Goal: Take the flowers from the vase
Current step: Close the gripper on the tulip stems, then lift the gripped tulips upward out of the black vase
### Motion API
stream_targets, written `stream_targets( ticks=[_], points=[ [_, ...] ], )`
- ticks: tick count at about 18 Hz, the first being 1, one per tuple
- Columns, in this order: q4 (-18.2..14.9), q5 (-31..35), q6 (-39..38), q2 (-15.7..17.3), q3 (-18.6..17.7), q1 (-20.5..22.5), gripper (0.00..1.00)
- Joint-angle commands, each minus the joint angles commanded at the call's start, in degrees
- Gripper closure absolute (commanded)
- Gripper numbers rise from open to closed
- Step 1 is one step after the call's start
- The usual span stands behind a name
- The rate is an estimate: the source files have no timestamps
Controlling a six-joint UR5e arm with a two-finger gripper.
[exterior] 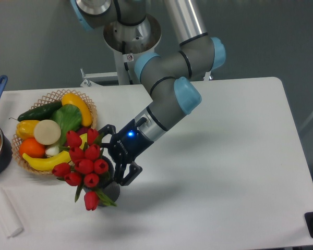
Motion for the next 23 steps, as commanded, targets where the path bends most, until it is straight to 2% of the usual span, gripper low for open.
stream_targets(
  ticks=[4, 7, 10, 12, 16, 23],
  points=[
    [0.17, 0.0, 0.0, 0.17, 0.09, -0.26, 0.27],
    [0.26, 0.0, 0.0, 0.35, 0.09, -0.26, 0.39],
    [0.26, 0.0, 0.0, 0.35, 0.09, -0.18, 0.46],
    [0.26, 0.0, -0.09, 0.53, 0.09, -0.18, 0.57],
    [0.26, 0.0, -0.44, 0.62, 0.09, -0.09, 0.65],
    [0.26, -0.17, -2.81, 1.49, 0.26, 0.53, 0.64]
  ],
)
